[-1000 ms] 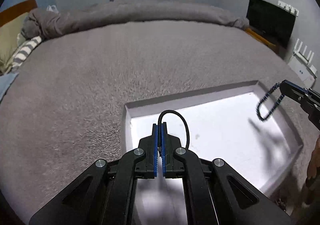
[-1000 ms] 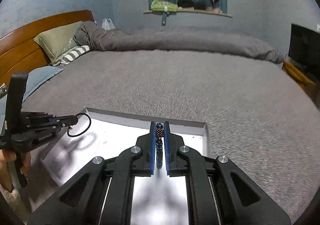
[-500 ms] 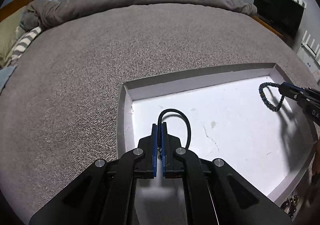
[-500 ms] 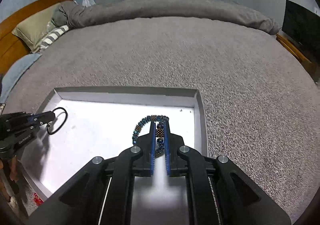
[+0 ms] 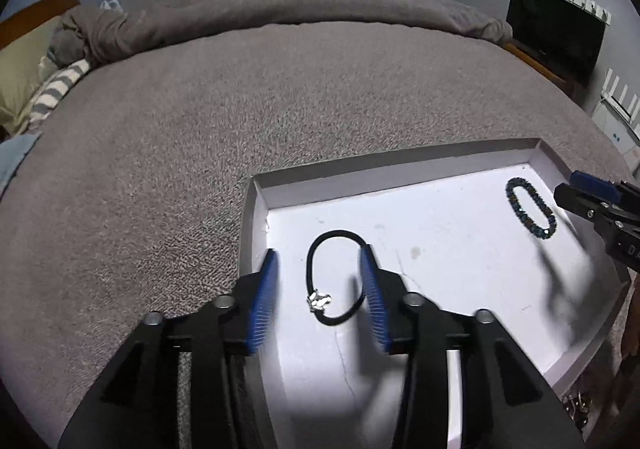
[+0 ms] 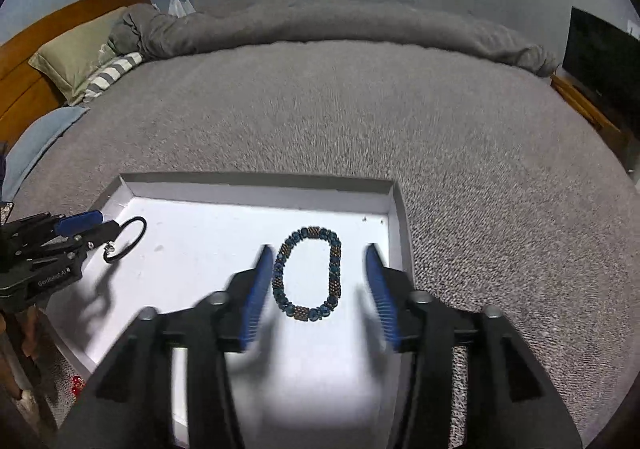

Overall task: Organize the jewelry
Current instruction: 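Lower the beaded bracelet into the tray with the right tool while the left tool releases the hair tie, then withdraw both tools from the tray back toward the remaining bracelets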

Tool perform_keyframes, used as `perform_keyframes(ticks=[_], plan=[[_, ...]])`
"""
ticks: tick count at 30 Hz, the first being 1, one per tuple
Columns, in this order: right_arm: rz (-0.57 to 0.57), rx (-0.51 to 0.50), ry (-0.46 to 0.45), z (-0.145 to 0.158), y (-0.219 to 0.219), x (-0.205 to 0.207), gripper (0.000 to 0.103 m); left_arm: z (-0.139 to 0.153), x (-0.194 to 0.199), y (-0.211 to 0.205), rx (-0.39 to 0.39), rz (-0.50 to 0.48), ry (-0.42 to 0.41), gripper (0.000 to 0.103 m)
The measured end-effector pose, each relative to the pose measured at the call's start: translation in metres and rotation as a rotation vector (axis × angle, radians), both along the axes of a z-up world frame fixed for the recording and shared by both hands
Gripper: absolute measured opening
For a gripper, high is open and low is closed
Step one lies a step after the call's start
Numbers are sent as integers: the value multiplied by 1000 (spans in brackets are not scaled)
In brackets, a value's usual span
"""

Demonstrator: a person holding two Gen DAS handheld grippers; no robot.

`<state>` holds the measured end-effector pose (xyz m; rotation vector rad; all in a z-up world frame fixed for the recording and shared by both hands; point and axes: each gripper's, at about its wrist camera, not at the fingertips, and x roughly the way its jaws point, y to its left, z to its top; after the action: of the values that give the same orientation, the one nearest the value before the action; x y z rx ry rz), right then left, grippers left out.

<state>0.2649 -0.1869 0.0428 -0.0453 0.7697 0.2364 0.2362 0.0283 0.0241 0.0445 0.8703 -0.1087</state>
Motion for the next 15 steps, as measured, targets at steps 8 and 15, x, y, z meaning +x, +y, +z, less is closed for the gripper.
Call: perform_keyframes(ticks=[8, 15], plan=[[13, 33, -116, 25, -3, -34, 92, 27, -33, -10, 12, -4, -84, 74], [-12, 57, -182, 36, -13, -58, 98, 42, -64, -13, 40, 4, -139, 89]])
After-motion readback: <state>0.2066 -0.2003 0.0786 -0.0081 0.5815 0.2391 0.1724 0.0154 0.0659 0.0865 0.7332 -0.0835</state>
